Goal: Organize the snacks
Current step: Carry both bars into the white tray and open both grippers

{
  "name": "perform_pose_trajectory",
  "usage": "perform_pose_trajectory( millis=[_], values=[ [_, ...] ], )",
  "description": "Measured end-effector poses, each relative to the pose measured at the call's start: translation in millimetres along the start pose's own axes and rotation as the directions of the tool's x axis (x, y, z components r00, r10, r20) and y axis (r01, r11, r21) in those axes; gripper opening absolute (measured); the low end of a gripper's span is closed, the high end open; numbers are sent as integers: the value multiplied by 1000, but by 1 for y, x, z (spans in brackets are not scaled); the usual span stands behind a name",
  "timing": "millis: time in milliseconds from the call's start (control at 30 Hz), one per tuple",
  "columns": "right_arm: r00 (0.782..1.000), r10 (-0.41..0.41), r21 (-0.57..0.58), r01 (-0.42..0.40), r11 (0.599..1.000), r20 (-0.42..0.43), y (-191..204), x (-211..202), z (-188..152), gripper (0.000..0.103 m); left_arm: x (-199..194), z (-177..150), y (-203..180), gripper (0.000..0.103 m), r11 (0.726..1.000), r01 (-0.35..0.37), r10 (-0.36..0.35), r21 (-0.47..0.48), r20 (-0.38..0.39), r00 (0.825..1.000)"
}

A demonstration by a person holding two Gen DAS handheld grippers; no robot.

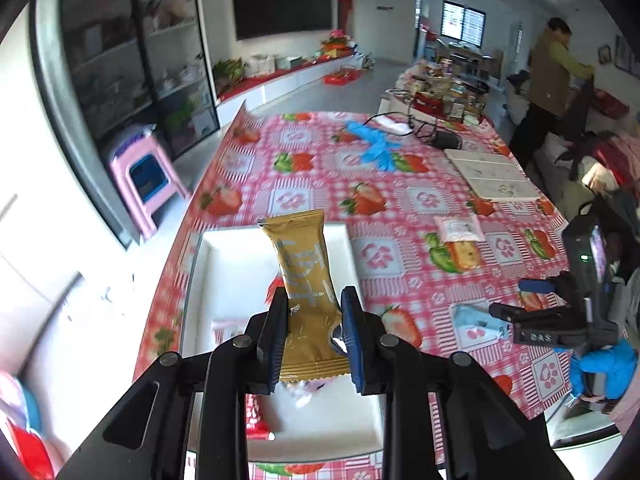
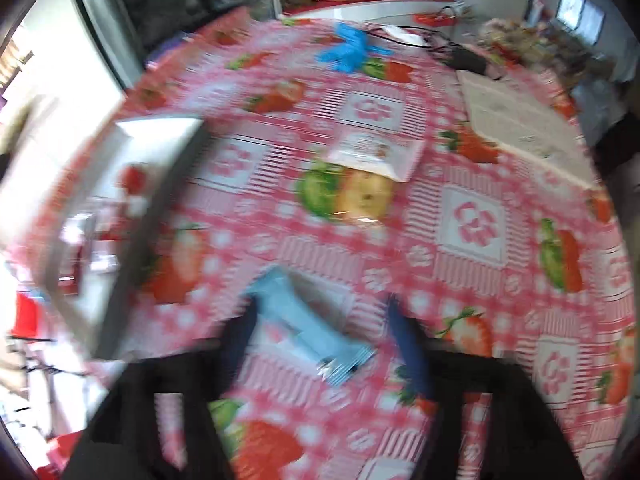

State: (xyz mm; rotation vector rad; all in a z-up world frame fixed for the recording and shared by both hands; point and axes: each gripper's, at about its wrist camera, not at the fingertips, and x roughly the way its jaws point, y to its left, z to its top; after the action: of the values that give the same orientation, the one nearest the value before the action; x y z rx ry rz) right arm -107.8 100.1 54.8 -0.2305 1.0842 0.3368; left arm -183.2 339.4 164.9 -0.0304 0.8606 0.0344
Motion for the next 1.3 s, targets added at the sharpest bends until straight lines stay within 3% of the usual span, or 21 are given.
perform_pose_trajectory(
  millis=[100, 233, 267, 333, 367, 467, 567, 700, 867, 1000, 1200, 1233, 1267, 1300],
  values=[
    [996, 39, -1, -40, 999, -84, 1, 29, -5, 75, 14, -13, 12, 29, 1000, 2, -2, -12, -35, 999],
    [992, -27, -99, 14, 995, -123, 13, 52, -17, 74, 30, -22, 18, 29, 1000, 11, -13, -22, -70, 997],
    [993, -14, -103, 2, 995, -114, 13, 50, -17, 66, 33, -24, 19, 29, 1000, 15, -16, -23, -75, 997],
    [993, -9, -107, -4, 994, -121, 15, 47, -15, 31, 37, -26, 22, 29, 1000, 14, -16, -22, -80, 997],
    [991, -1, -104, -13, 994, -137, 15, 47, -13, 24, 39, -27, 22, 29, 1000, 13, -14, -23, -82, 997],
    [990, 38, -67, -47, 997, -135, 15, 45, -9, 24, 42, -29, 25, 29, 1000, 11, -13, -23, -76, 997],
    [978, 179, 23, -178, 984, -107, 16, 32, 6, 24, 43, -29, 29, 29, 1000, -7, 6, -9, -68, 998],
    [951, 302, 11, -302, 953, -58, 50, 7, 37, 24, 52, -27, 41, 30, 999, -15, 12, -39, -79, 997],
    [914, 402, -27, -404, 914, -58, 112, 6, 73, 24, 66, -32, 55, 30, 996, -26, 17, -85, -106, 994],
    [916, 395, -64, -399, 915, -66, 156, 16, 91, 24, 77, -31, 64, 30, 993, -34, 20, -114, -123, 992],
    [940, 335, -98, -340, 935, -69, 187, 34, 113, 24, 91, -23, 71, 33, 990, -54, 36, -130, -131, 991],
    [943, 326, -104, -332, 938, -72, 190, 36, 116, 24, 93, -23, 72, 41, 990, -53, 35, -131, -136, 990],
    [945, 319, -108, -326, 939, -76, 193, 39, 118, 24, 97, -22, 72, 60, 990, -53, 33, -134, -144, 989],
    [945, 316, -109, -323, 940, -80, 194, 41, 119, 24, 98, -22, 72, 71, 989, -55, 35, -138, -147, 988]
  ],
)
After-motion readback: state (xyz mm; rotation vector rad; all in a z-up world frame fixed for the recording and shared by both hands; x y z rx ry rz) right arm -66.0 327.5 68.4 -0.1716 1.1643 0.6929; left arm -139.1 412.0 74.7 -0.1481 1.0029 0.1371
